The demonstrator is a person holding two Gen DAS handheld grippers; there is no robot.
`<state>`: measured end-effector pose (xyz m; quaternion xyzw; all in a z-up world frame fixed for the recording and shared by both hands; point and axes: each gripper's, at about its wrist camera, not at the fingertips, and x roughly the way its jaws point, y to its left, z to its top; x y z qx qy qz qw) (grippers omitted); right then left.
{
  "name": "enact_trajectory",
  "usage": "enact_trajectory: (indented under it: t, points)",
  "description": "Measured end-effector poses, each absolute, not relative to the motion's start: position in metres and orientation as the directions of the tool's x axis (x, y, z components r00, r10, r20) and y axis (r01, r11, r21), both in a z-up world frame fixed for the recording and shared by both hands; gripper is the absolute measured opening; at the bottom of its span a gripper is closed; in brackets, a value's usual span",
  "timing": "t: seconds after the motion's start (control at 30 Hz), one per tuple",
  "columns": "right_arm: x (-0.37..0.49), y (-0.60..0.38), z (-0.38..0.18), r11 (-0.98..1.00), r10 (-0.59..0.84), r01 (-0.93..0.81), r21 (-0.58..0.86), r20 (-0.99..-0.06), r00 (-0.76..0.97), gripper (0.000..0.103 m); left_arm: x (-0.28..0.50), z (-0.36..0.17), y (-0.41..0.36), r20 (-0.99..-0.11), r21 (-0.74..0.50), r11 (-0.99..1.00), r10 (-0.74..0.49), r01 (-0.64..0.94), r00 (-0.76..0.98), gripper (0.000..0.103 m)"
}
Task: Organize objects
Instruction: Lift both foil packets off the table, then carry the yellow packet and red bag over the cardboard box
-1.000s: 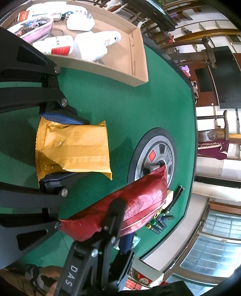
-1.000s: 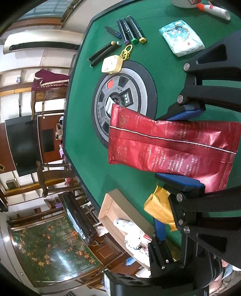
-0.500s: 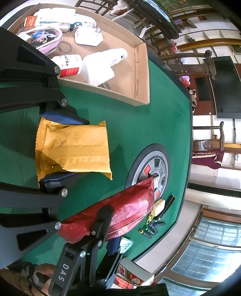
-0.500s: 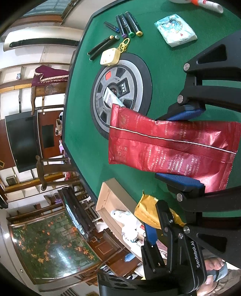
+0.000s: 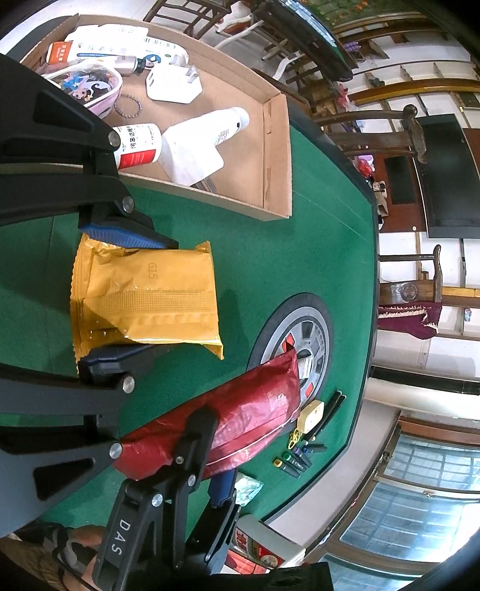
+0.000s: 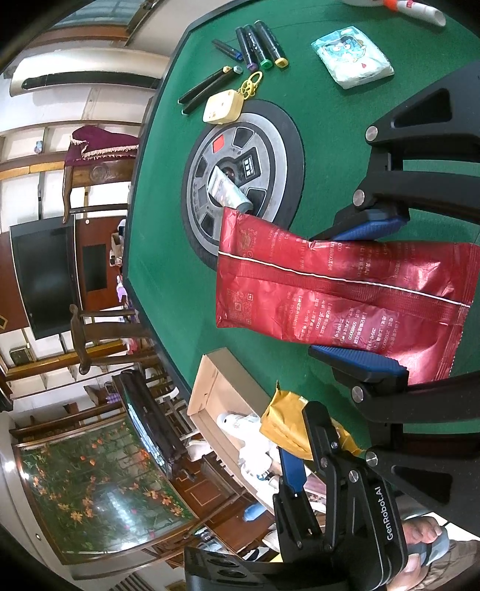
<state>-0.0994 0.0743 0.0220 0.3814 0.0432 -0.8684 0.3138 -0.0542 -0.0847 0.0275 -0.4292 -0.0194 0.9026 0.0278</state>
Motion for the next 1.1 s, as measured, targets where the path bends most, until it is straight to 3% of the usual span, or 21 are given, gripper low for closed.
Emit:
enact_trajectory:
  t: [0.37, 1.1]
  points:
    - [-0.099, 0.069, 0.026, -0.792, -0.520, 0.589, 0.162, -0.686, -0.510, 0.055, -0.046, 0.038, -0.099, -0.765, -0.070, -0.997, 0.068, -0.022, -0.641, 0.043]
    - [-0.104, 0.039, 0.030, -0.731, -0.571, 0.660, 0.174, -0.686, -0.451, 0.055, 0.001, 0.053, -0.185, -0.737, -0.125, -0.977, -0.024, 0.171, -0.676, 0.043]
